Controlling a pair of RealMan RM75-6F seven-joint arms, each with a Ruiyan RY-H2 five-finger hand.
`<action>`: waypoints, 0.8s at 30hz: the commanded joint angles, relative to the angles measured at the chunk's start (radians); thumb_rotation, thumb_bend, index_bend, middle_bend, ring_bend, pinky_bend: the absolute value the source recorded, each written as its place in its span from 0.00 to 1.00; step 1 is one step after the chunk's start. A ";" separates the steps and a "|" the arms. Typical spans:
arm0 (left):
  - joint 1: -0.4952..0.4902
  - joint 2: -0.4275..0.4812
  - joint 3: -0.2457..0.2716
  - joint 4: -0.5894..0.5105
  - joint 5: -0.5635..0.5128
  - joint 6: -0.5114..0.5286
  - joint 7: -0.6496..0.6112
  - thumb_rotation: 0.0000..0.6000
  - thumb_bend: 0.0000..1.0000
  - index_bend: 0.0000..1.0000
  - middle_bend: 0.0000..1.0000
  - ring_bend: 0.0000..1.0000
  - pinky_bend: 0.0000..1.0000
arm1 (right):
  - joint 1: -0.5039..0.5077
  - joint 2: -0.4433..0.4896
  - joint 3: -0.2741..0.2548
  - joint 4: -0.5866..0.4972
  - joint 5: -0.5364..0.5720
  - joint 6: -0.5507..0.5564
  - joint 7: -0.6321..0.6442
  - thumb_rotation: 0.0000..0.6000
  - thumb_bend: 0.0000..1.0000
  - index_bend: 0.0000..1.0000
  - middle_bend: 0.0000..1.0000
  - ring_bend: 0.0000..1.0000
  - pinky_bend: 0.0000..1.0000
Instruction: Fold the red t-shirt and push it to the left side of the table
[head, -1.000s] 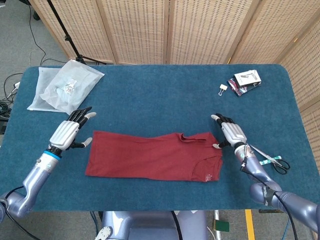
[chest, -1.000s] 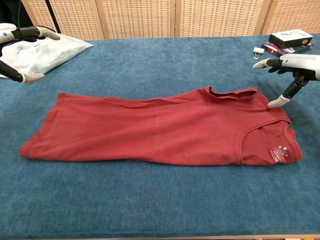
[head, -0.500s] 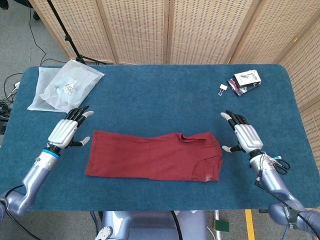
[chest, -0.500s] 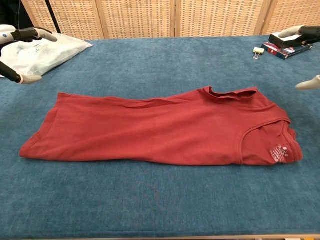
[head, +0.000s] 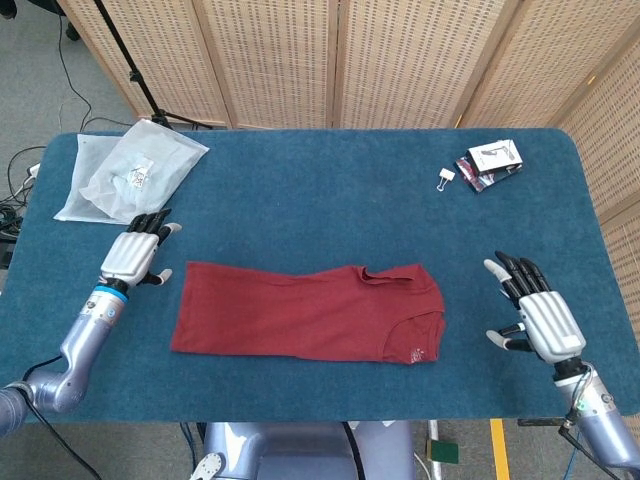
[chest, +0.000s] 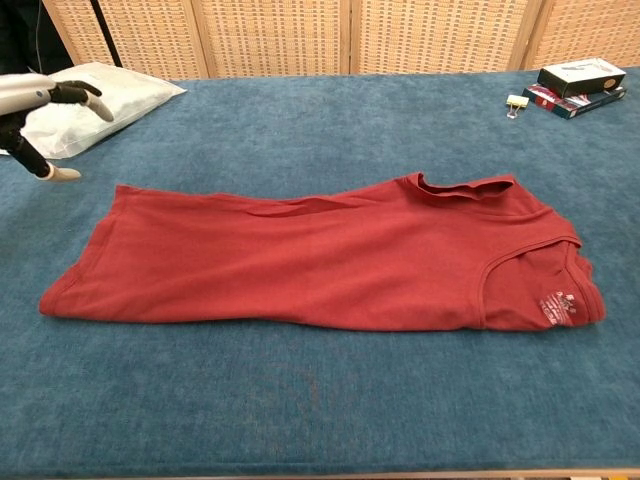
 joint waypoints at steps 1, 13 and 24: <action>-0.024 -0.036 -0.017 0.008 -0.071 -0.033 0.055 1.00 0.29 0.25 0.00 0.00 0.00 | -0.042 0.001 -0.029 0.007 -0.047 0.057 -0.016 1.00 0.00 0.00 0.00 0.00 0.00; -0.050 -0.126 -0.020 0.068 -0.145 -0.051 0.111 1.00 0.30 0.34 0.00 0.00 0.00 | -0.053 -0.003 -0.030 0.033 -0.069 0.066 0.009 1.00 0.00 0.00 0.00 0.00 0.00; -0.069 -0.182 -0.025 0.122 -0.187 -0.078 0.129 1.00 0.31 0.39 0.00 0.00 0.00 | -0.056 -0.005 -0.017 0.039 -0.060 0.062 0.018 1.00 0.00 0.00 0.00 0.00 0.00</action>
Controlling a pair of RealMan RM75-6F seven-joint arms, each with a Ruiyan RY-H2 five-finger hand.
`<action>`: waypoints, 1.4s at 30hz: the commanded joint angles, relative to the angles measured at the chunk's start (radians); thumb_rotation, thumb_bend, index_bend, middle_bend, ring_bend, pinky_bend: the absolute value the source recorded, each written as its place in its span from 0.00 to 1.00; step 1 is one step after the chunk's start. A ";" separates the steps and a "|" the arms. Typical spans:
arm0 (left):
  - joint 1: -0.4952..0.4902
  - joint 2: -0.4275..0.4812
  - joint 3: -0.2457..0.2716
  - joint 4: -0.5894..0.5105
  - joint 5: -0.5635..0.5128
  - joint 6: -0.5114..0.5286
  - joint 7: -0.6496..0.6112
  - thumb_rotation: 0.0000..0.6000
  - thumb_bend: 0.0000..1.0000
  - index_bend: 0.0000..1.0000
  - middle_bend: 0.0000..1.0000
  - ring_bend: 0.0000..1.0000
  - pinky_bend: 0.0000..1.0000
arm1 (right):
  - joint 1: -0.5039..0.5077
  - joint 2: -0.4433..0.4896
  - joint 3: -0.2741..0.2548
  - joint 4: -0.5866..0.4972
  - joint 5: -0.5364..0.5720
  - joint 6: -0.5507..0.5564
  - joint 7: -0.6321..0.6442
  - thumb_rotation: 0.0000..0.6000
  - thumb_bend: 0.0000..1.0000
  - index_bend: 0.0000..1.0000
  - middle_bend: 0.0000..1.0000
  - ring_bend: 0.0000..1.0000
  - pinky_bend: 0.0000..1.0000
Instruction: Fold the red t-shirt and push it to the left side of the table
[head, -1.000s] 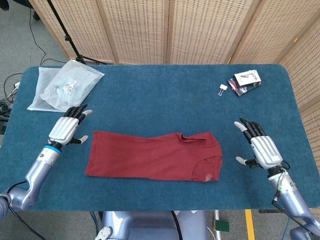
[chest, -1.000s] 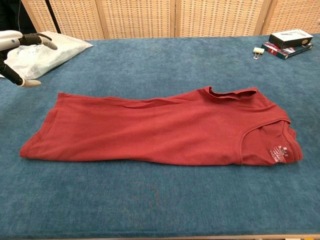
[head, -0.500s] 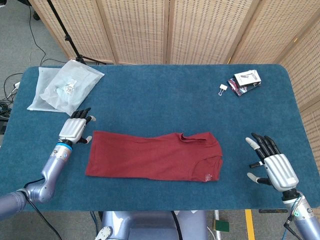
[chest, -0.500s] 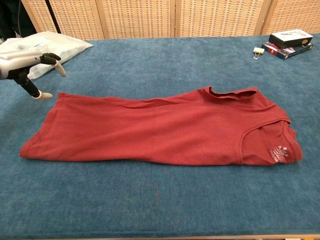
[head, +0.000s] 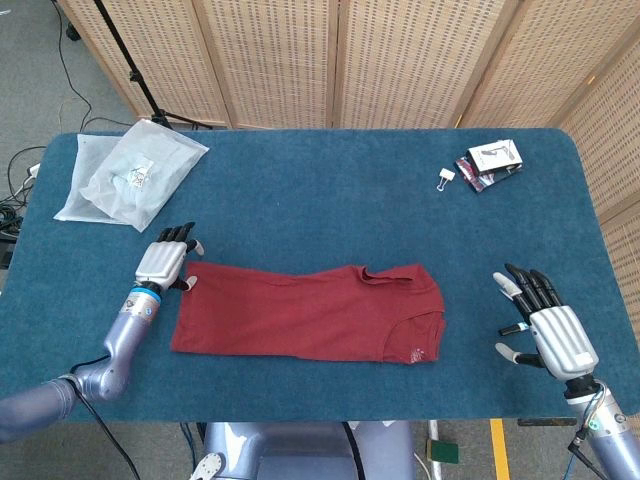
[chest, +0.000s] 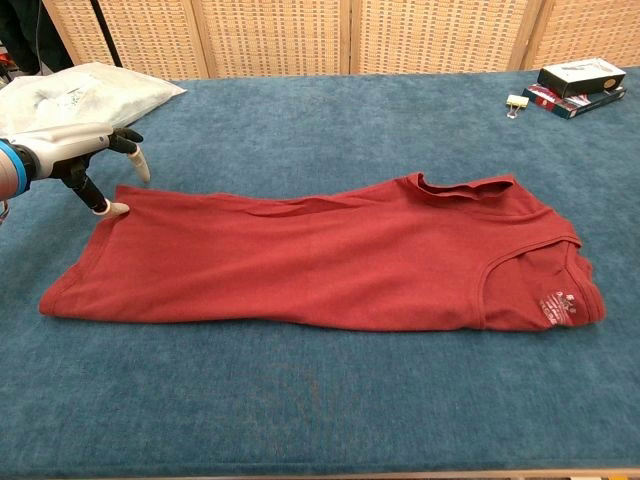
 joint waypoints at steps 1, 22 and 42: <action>-0.002 -0.005 0.000 0.003 -0.003 0.000 0.004 1.00 0.31 0.40 0.00 0.00 0.00 | 0.000 0.000 0.001 0.001 0.000 -0.002 0.001 1.00 0.00 0.00 0.00 0.00 0.00; -0.002 -0.040 0.001 0.029 -0.022 0.007 0.027 1.00 0.31 0.53 0.00 0.00 0.00 | -0.006 0.003 0.006 -0.002 -0.007 -0.007 0.005 1.00 0.00 0.00 0.00 0.00 0.00; 0.009 -0.062 0.000 0.025 0.011 0.042 0.017 1.00 0.48 0.68 0.00 0.00 0.00 | -0.008 0.006 0.009 -0.001 -0.010 -0.012 0.016 1.00 0.00 0.00 0.00 0.00 0.00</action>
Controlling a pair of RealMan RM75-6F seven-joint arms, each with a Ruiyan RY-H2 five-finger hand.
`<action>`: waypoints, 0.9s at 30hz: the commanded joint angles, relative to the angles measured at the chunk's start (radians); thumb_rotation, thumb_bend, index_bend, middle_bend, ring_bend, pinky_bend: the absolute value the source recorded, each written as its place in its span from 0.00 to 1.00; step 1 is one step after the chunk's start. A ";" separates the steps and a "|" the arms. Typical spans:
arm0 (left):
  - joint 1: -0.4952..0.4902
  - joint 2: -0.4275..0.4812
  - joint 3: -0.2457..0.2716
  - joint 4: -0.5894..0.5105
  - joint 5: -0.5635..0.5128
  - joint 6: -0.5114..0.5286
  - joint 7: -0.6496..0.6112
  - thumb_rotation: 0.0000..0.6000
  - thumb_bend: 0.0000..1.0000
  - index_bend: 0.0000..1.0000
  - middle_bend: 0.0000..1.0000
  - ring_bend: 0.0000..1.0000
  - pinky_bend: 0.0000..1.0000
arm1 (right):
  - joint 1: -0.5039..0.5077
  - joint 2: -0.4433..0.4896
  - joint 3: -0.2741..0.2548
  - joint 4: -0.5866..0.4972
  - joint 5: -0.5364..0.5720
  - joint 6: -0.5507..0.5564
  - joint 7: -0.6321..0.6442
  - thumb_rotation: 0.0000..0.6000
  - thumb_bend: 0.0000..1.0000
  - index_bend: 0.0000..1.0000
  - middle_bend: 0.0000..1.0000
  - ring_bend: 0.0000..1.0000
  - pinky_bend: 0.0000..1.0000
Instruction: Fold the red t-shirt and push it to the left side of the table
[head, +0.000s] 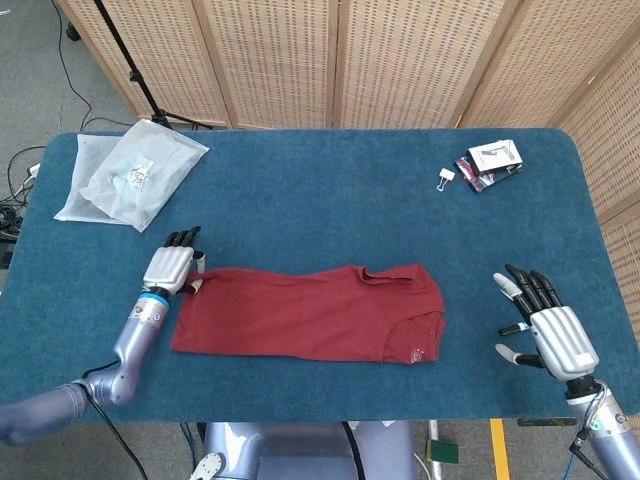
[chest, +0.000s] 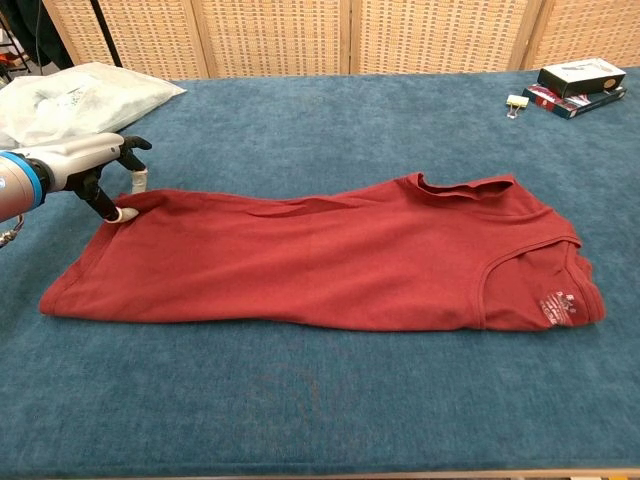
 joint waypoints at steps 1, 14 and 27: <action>0.001 -0.002 -0.002 0.002 0.002 0.001 -0.002 1.00 0.50 0.68 0.00 0.00 0.00 | 0.000 0.001 0.000 0.000 -0.002 0.001 0.002 1.00 0.00 0.00 0.00 0.00 0.00; 0.011 0.041 -0.008 -0.018 -0.018 0.013 0.029 1.00 0.59 0.73 0.00 0.00 0.00 | 0.000 0.001 0.000 0.000 -0.005 -0.004 0.003 1.00 0.00 0.00 0.00 0.00 0.00; 0.019 0.170 -0.012 -0.020 -0.124 -0.004 0.121 1.00 0.60 0.73 0.00 0.00 0.00 | -0.006 -0.015 -0.008 0.016 -0.016 0.003 0.001 1.00 0.00 0.00 0.00 0.00 0.00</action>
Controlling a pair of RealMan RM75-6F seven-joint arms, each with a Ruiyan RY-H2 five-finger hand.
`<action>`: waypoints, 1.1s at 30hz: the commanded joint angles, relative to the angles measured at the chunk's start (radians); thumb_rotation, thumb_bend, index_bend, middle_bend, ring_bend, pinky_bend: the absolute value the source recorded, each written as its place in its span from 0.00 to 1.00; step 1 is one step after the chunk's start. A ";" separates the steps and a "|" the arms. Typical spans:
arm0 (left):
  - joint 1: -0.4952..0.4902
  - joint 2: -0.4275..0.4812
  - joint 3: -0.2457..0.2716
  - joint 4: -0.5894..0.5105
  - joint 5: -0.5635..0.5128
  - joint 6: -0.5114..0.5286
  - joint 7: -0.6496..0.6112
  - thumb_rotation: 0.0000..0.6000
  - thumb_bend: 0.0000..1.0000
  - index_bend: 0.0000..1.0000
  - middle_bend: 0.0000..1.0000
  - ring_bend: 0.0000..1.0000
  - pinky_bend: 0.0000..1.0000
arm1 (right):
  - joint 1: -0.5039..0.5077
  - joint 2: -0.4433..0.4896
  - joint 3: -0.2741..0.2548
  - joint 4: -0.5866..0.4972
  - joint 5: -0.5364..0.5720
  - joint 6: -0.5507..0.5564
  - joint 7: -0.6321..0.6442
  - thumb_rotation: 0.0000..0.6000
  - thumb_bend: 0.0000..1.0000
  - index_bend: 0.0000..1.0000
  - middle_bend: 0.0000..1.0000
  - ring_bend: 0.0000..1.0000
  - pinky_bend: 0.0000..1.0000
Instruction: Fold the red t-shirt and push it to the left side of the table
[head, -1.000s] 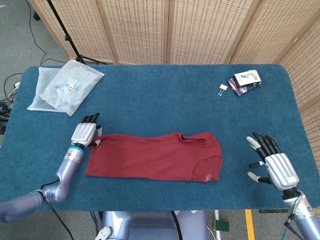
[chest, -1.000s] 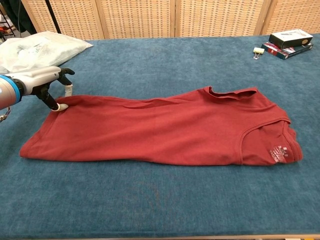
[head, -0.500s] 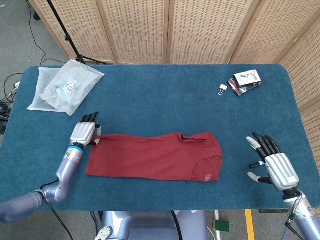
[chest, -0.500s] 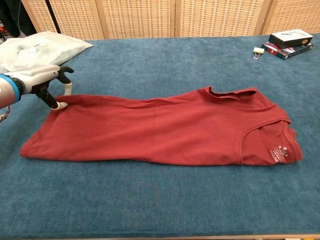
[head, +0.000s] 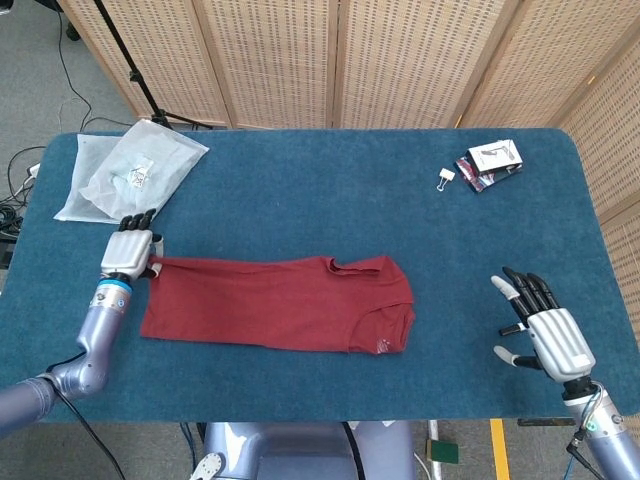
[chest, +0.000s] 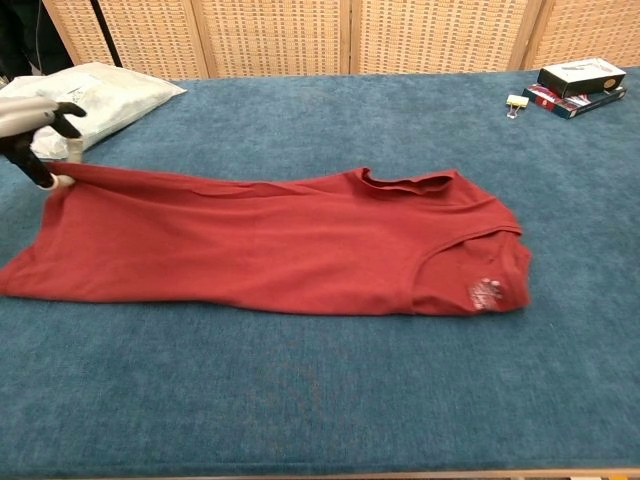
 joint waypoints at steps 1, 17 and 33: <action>0.002 0.028 0.004 0.014 -0.027 -0.014 0.022 1.00 0.60 0.73 0.00 0.00 0.00 | -0.002 0.017 -0.006 -0.036 -0.006 -0.005 -0.003 1.00 0.00 0.00 0.00 0.00 0.00; -0.006 0.148 0.008 0.206 -0.220 -0.130 0.106 1.00 0.60 0.74 0.00 0.00 0.00 | 0.002 0.026 -0.008 -0.054 -0.007 -0.019 -0.016 1.00 0.00 0.00 0.00 0.00 0.00; -0.019 0.102 0.005 0.487 -0.279 -0.280 0.084 1.00 0.61 0.74 0.00 0.00 0.00 | -0.007 0.006 0.010 -0.032 -0.003 0.012 -0.089 1.00 0.00 0.00 0.00 0.00 0.00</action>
